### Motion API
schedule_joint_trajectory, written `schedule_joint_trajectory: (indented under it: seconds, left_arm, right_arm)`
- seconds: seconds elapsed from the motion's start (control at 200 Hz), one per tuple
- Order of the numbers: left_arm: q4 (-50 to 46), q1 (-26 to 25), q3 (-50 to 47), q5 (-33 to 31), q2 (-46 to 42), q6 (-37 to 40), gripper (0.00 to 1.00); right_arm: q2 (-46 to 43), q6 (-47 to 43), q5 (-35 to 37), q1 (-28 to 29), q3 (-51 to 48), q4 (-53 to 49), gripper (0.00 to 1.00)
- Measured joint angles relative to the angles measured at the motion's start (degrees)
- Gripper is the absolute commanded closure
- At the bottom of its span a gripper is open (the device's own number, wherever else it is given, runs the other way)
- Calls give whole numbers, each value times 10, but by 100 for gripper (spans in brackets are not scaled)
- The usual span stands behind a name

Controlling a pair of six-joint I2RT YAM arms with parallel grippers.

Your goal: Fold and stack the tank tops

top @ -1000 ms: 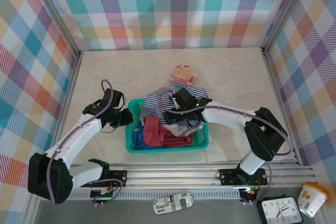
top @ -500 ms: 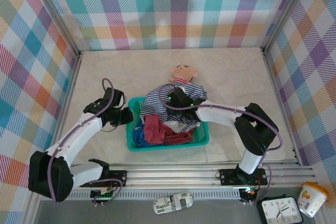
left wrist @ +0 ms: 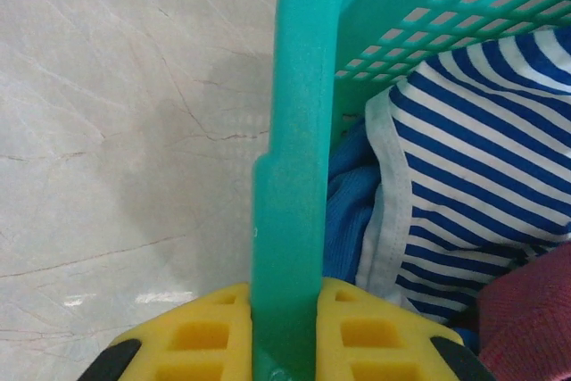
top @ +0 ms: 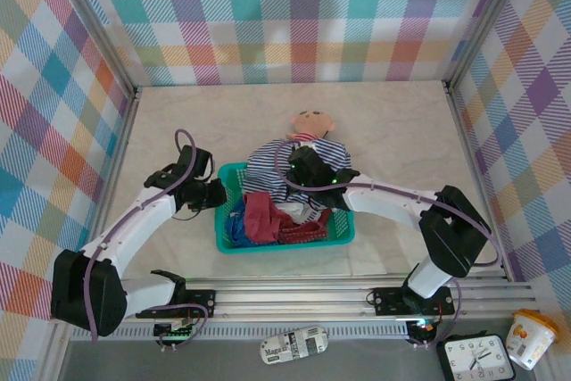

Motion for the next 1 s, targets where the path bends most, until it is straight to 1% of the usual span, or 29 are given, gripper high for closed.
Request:
schedule_joint_trajectory:
  seconds: [0.185, 0.33, 0.54, 0.745, 1.0]
  left_arm:
    - [-5, 0, 17, -12, 20, 6, 90]
    - [-9, 2, 32, -32, 35, 15, 91]
    - [-19, 26, 57, -60, 62, 43, 91]
    - [-26, 53, 82, -73, 89, 67, 91]
    - [-33, 84, 126, -90, 136, 93, 92]
  right_arm:
    - [-34, -19, 12, 10, -1, -16, 95]
    - [-90, -37, 21, 15, -1, -29, 95]
    - [-170, -59, 22, 22, 2, -31, 93]
    - [-184, -84, 11, 23, 35, -46, 93]
    - [-195, -101, -21, 24, 91, -61, 93]
